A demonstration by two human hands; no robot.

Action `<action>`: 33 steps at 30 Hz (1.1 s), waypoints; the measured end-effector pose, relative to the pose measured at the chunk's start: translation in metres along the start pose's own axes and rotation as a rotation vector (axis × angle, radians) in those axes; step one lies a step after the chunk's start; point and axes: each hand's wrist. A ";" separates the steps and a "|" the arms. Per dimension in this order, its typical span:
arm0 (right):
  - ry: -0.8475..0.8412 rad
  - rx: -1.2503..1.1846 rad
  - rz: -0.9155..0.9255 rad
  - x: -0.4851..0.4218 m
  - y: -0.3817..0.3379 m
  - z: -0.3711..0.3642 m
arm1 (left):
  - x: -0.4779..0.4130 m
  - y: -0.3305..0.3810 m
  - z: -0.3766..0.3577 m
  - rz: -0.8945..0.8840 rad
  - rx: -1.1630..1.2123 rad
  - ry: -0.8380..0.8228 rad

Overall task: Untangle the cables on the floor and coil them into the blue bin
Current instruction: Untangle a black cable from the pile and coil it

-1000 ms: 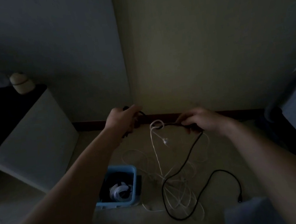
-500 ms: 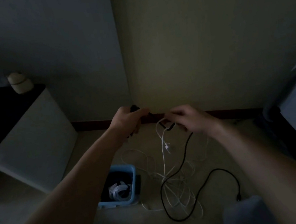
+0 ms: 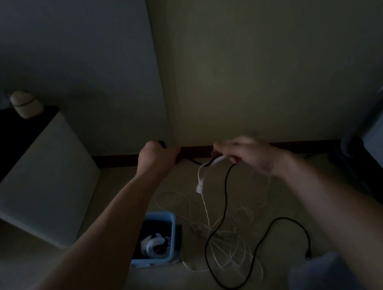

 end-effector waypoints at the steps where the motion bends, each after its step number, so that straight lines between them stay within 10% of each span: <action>1: -0.018 0.042 -0.028 0.001 0.001 0.001 | 0.000 0.001 0.002 -0.008 -0.002 0.017; 9: 0.204 0.365 -0.034 -0.003 0.008 0.005 | 0.000 0.008 0.010 -0.008 0.164 0.157; 16: 0.072 -0.050 -0.191 -0.002 0.023 -0.004 | 0.009 0.030 0.014 -0.178 0.381 0.072; 23: 0.145 0.028 -0.080 -0.008 0.029 -0.009 | 0.017 0.039 0.019 -0.322 0.494 -0.130; 29: 0.270 0.954 -0.123 -0.010 0.018 0.000 | 0.020 0.035 0.022 -0.364 0.444 -0.285; 33: 0.259 1.037 -0.056 -0.011 0.015 -0.001 | 0.021 0.037 0.023 -0.356 0.461 -0.276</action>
Point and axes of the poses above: each hand's wrist, its own x-axis away from the middle knuckle, its own z-axis out of the back of the hand, y = z × x, and after that the axes turned 10 degrees about -z, right-handed
